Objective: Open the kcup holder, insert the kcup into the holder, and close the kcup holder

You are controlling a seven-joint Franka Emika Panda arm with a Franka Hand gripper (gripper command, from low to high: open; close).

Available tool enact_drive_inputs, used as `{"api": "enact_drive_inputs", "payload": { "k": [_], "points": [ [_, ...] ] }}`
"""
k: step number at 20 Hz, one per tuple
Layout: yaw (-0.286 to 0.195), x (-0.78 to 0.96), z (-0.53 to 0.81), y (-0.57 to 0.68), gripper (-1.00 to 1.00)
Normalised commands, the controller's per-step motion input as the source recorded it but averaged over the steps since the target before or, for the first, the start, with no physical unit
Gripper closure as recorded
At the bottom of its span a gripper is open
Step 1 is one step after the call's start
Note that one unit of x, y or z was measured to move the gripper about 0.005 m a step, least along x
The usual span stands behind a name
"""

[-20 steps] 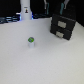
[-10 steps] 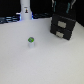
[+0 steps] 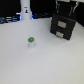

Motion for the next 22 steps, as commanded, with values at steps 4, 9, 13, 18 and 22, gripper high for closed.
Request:
{"api": "enact_drive_inputs", "payload": {
  "k": [4,9,13,18,22],
  "points": [
    [-0.134,-0.06,-0.32,0.34,-1.00],
    [-0.091,-0.13,-0.36,0.23,-1.00],
    [-0.047,-0.20,-0.38,0.16,-1.00],
    [-0.007,-0.30,-0.35,0.04,-1.00],
    [0.012,-0.36,-0.37,0.00,-1.00]
  ]
}}
